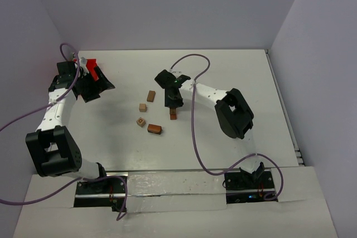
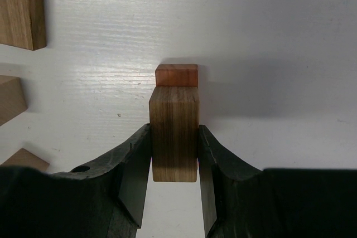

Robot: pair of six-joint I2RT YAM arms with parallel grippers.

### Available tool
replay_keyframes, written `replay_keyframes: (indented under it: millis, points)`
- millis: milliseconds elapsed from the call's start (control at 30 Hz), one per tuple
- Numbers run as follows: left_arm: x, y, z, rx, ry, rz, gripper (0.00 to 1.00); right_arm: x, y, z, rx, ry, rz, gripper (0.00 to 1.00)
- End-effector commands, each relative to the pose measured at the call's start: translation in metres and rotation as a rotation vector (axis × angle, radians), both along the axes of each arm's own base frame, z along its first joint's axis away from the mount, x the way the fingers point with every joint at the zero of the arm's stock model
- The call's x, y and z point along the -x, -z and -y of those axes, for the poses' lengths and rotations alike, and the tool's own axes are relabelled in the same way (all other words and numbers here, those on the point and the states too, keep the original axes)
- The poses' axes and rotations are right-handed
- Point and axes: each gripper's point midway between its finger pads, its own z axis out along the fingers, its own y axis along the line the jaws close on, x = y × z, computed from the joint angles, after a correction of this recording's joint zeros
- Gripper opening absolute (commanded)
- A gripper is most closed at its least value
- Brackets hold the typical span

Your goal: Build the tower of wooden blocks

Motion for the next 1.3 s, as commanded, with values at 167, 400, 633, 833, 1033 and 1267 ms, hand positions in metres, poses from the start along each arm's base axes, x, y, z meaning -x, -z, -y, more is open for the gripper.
replay_keyframes:
  millis: [167,400,633,833,1033,1267]
  points:
    - [-0.012,-0.011,-0.005,-0.01,-0.016,0.048,0.99,-0.011,-0.008,-0.001,0.007,0.019,0.032,0.05]
    - [-0.011,-0.01,-0.005,-0.009,-0.014,0.047,0.99,-0.008,-0.016,-0.002,-0.012,-0.024,0.036,0.06]
    - [-0.011,-0.011,-0.005,-0.008,-0.014,0.049,0.99,-0.002,-0.042,-0.003,-0.05,-0.082,0.075,0.06]
    - [-0.012,-0.01,-0.006,-0.013,-0.018,0.049,0.99,0.002,-0.051,-0.006,-0.054,-0.118,0.095,0.03]
    - [-0.011,-0.012,-0.006,-0.018,-0.018,0.05,0.99,0.002,-0.034,-0.01,-0.017,-0.137,0.067,0.01]
    - [-0.012,-0.01,-0.006,-0.014,-0.014,0.047,0.99,0.001,-0.024,-0.01,0.002,-0.119,0.052,0.03]
